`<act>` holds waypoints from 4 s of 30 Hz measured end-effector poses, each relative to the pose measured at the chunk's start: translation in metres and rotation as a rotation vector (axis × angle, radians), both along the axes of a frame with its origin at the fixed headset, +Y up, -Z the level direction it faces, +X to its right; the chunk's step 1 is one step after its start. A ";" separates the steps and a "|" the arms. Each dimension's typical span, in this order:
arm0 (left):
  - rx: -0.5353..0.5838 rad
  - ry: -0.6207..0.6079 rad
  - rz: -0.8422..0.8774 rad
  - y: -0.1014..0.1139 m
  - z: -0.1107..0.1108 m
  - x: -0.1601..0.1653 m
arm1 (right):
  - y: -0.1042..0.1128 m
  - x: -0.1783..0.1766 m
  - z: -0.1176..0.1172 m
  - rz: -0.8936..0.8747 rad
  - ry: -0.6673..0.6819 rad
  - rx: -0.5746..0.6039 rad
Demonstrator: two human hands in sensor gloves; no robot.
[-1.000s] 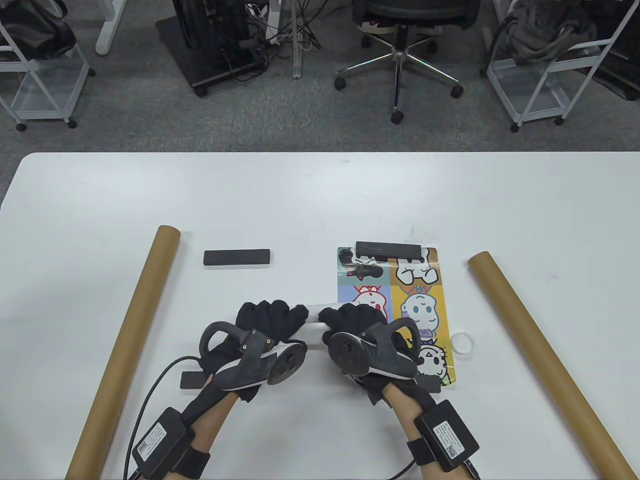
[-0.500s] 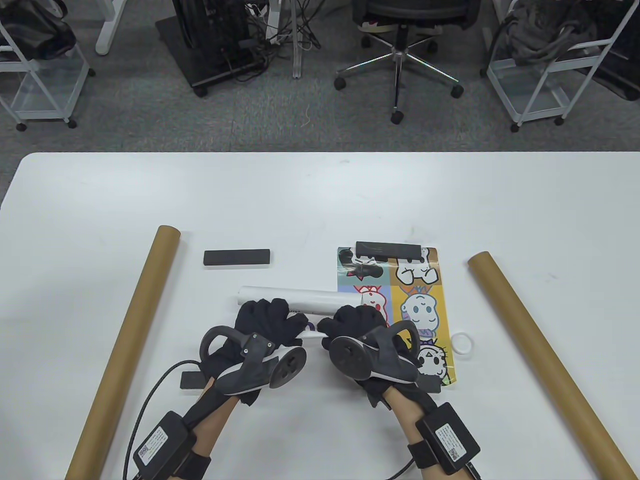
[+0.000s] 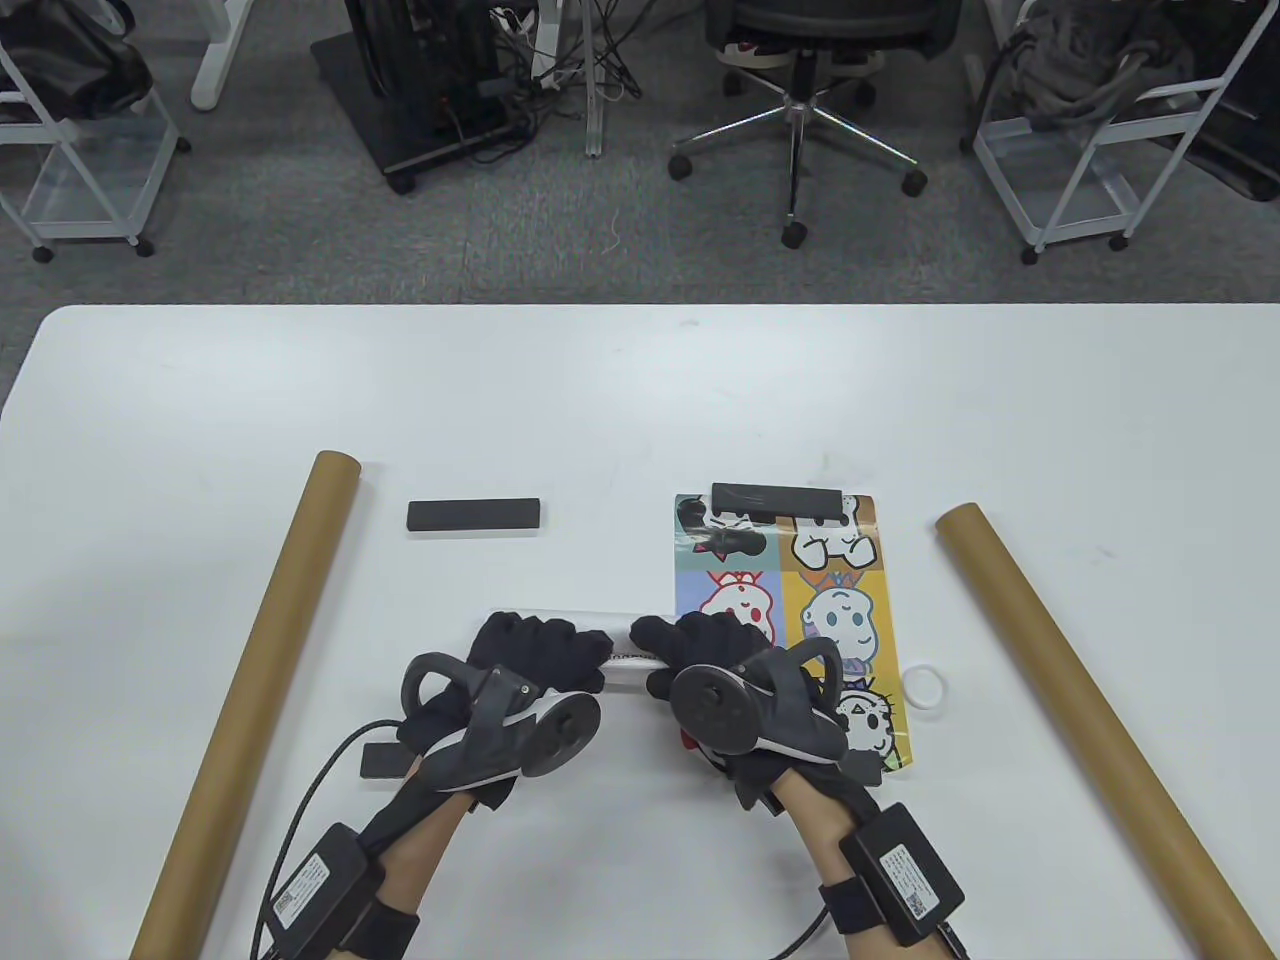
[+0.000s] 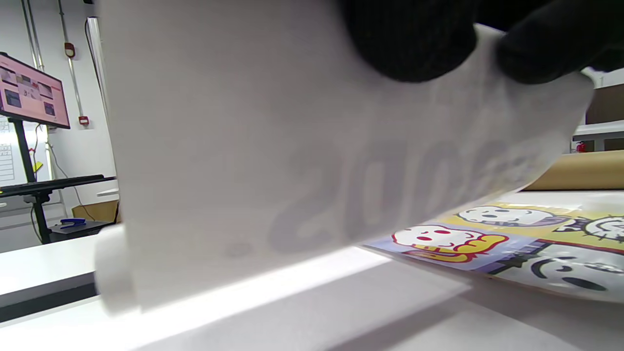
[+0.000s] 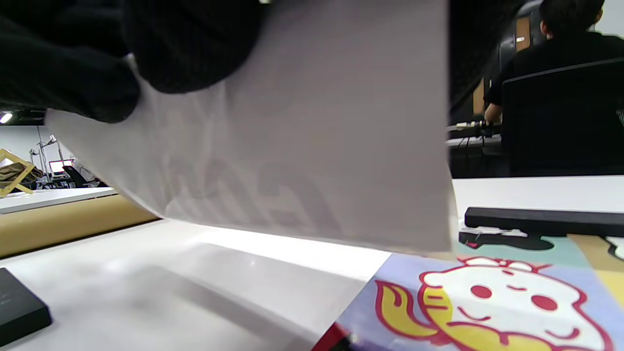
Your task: Roll up posters and store in mailing tubes
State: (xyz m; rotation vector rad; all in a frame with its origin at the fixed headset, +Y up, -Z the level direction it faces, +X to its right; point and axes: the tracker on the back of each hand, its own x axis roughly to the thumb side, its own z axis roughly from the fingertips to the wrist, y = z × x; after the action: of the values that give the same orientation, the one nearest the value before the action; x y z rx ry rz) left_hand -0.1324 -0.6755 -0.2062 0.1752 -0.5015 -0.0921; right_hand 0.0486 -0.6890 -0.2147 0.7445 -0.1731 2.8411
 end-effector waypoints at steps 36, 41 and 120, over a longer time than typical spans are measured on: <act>0.045 0.000 -0.174 -0.005 0.005 0.007 | -0.007 -0.009 0.004 0.129 -0.018 -0.005; 0.034 -0.008 -0.088 -0.005 0.004 0.004 | -0.005 -0.006 0.001 0.097 -0.016 -0.034; 0.009 0.022 -0.079 -0.007 0.001 -0.003 | -0.004 -0.003 0.004 0.074 -0.042 0.010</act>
State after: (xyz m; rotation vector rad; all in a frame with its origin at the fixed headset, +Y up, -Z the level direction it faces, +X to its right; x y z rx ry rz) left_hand -0.1350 -0.6822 -0.2053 0.1635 -0.4866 -0.1735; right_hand 0.0460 -0.6933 -0.2108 0.7086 -0.1696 2.9298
